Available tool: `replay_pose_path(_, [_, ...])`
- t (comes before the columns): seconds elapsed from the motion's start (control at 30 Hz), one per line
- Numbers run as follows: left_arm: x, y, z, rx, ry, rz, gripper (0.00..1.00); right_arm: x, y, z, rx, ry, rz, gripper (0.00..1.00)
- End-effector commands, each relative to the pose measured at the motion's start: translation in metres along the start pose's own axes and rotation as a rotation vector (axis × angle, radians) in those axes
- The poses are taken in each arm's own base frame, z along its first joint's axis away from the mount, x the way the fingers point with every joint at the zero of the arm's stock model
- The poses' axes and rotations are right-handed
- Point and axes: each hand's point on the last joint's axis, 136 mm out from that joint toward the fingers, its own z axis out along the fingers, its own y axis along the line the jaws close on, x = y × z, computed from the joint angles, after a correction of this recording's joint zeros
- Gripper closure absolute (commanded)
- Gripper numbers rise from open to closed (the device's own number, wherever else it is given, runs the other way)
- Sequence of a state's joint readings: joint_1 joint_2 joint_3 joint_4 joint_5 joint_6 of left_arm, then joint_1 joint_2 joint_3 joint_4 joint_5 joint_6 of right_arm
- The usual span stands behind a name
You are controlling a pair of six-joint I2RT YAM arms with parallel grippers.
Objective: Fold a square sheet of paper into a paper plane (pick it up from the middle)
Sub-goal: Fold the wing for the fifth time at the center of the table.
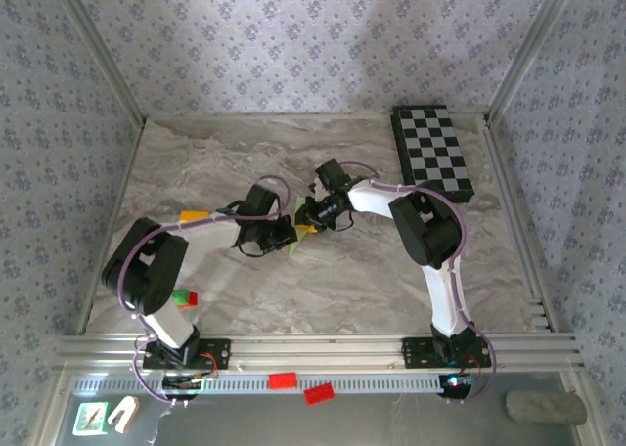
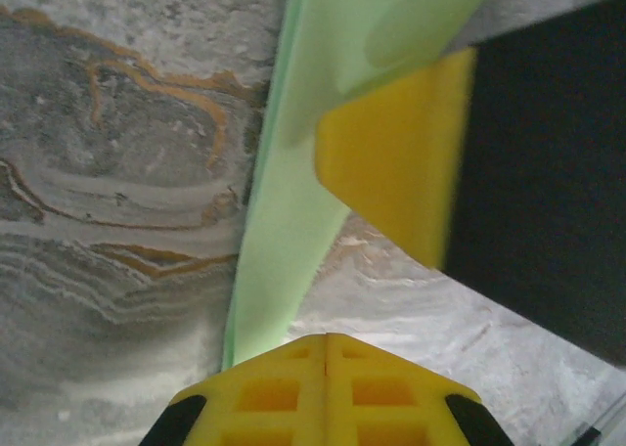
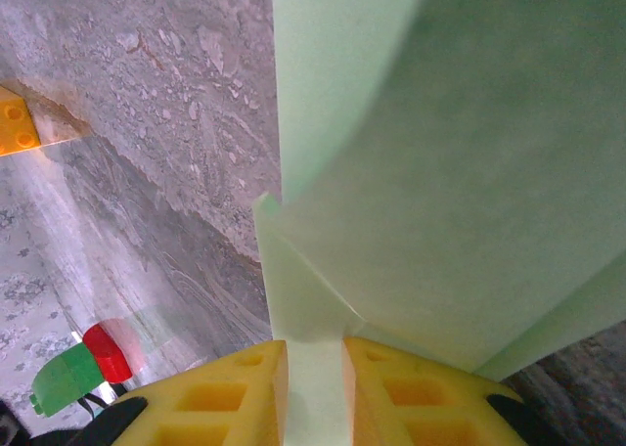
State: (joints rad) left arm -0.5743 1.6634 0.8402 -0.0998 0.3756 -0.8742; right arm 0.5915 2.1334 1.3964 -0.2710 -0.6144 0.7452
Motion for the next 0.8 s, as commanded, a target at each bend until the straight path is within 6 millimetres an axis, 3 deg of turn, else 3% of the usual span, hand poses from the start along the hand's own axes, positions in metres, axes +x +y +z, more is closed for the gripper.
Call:
replay_pose_path(0.0, [-0.005,0.002,0.006,-0.017,-0.008,-0.019,0.99,0.01,-0.036,0.007,0.096,0.03,0.088,0.77])
replay_pose_path(0.27, [0.014,0.042,0.015,-0.152,0.047,-0.077,1.0,0.005,-0.026,0.003,0.074,0.021,0.046,0.77])
replay_pose_path(0.4, [0.024,0.055,0.014,-0.2,0.072,-0.098,1.0,-0.011,-0.012,-0.012,0.056,-0.014,-0.042,0.77])
replay_pose_path(0.6, [0.025,0.054,0.012,-0.199,0.078,-0.088,1.0,-0.036,0.014,-0.055,0.081,-0.135,-0.247,0.77])
replay_pose_path(0.77, [0.024,0.05,0.013,-0.194,0.089,-0.075,1.0,-0.035,0.016,-0.054,0.096,-0.114,-0.296,0.77])
